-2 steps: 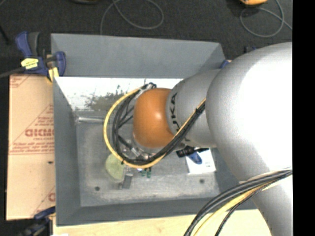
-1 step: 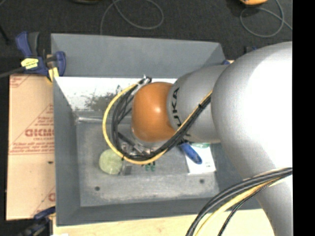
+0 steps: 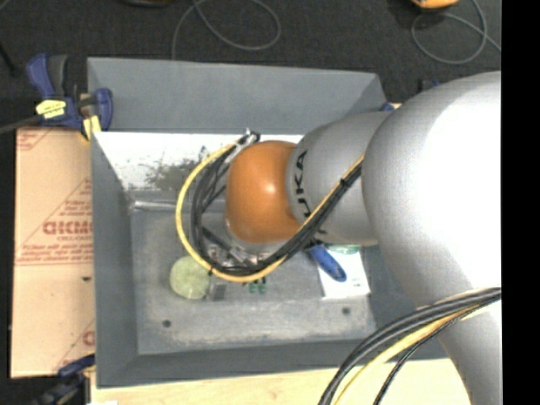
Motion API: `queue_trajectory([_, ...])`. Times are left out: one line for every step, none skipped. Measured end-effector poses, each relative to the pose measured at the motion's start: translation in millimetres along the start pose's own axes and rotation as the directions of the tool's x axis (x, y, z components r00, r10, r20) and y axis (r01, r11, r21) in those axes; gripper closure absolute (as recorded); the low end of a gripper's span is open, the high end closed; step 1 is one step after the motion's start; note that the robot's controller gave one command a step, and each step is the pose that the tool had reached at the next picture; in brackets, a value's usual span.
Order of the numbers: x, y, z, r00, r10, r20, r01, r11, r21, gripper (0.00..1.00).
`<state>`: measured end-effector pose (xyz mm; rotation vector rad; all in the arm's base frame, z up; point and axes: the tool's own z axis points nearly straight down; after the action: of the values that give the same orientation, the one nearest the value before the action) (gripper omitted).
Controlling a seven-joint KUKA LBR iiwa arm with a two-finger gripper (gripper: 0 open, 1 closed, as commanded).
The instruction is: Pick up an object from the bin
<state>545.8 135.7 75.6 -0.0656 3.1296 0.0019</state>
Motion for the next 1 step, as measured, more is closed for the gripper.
queue_trajectory([0.4,-0.1,-2.0,1.000,0.000,-0.003,0.000,1.000,0.000,1.00])
